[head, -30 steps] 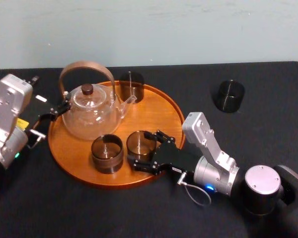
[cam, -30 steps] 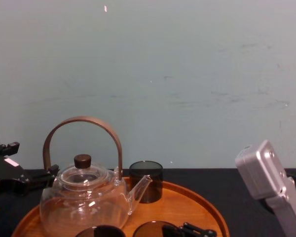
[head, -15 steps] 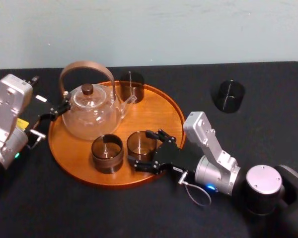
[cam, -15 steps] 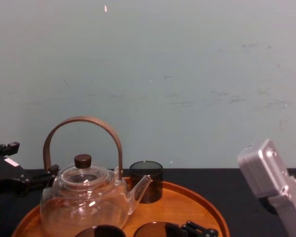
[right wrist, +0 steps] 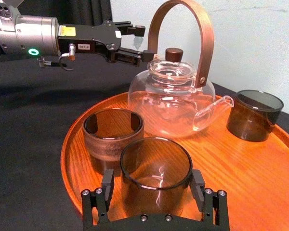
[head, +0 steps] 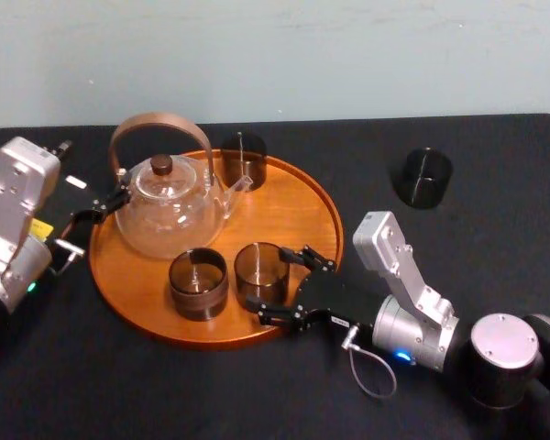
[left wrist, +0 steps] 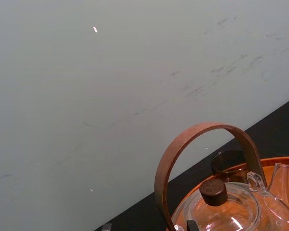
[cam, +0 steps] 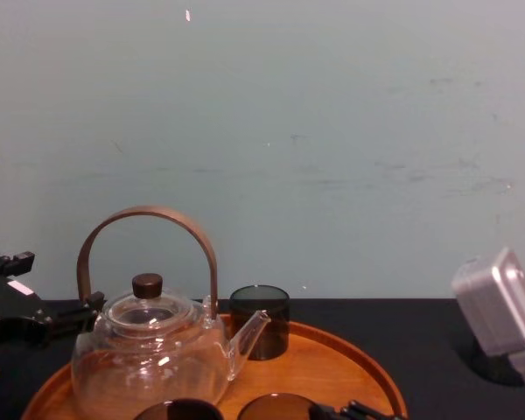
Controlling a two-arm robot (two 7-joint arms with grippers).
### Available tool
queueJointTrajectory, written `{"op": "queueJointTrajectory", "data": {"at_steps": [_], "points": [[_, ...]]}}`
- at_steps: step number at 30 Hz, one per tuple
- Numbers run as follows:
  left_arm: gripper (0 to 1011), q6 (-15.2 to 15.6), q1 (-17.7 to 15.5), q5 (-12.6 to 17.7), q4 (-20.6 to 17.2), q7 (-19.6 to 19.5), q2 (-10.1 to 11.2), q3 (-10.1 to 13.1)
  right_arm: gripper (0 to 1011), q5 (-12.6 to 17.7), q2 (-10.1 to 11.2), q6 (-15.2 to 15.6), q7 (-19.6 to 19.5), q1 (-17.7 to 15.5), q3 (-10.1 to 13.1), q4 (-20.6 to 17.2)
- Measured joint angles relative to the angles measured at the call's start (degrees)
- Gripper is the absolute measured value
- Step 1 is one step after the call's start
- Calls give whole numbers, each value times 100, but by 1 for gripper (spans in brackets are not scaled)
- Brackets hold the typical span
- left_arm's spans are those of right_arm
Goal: Pick up the glass from the table and place it on the tray.
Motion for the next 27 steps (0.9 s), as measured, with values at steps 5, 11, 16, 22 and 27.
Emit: {"op": "queueJointTrajectory", "data": {"at_steps": [5,11,16,22,27], "points": [[1010,0,0,0,0,0,0,0,1002,24,95,25,-7,-120,14,-128],[1009,0,0,0,0,0,0,0,1002,11,275,-5,-103,-379,74,-384],[1009,0,0,0,0,0,0,0,1002,18,425,-75,-272,-651,251,-628],[1009,0,0,0,0,0,0,0,1002,-50,603,-148,-602,-1029,561,-929],[1009,0,0,0,0,0,0,0,1002,-10,662,-211,-749,-1253,829,-1000]]}}
